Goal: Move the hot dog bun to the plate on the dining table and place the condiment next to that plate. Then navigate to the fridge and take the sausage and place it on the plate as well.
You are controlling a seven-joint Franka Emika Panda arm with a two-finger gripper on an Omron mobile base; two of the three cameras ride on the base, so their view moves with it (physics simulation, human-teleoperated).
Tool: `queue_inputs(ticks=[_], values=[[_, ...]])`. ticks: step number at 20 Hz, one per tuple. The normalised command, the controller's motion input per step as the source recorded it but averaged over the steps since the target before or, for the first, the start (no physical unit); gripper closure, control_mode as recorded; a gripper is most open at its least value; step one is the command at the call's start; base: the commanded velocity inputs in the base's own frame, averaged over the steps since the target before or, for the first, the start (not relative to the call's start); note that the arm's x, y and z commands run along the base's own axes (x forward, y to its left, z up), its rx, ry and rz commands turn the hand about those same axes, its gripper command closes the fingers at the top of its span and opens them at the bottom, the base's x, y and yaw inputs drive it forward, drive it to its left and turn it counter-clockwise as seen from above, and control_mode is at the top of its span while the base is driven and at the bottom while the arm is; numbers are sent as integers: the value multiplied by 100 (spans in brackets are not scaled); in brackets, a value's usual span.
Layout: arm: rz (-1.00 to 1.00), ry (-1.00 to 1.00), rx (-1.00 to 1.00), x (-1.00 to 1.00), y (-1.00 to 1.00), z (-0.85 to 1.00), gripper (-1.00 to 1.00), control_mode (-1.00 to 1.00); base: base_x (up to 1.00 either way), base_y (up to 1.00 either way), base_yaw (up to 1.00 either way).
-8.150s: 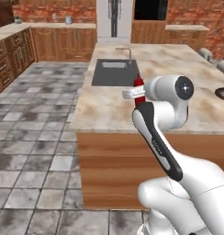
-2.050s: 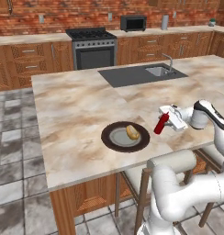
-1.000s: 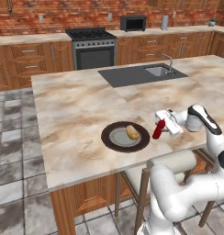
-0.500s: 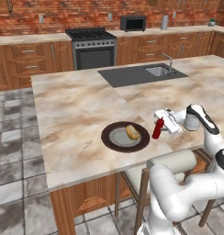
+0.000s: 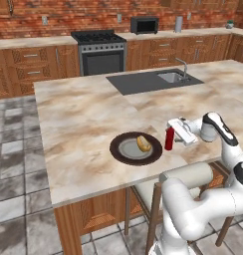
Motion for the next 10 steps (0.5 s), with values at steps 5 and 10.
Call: queue_inputs(ticks=[5, 10], values=[[0, 0, 0, 0, 0, 21, -100, -100, 0, 0, 0], [0, -6, 0, -7, 0, 87, -100, -100, 0, 0, 0]])
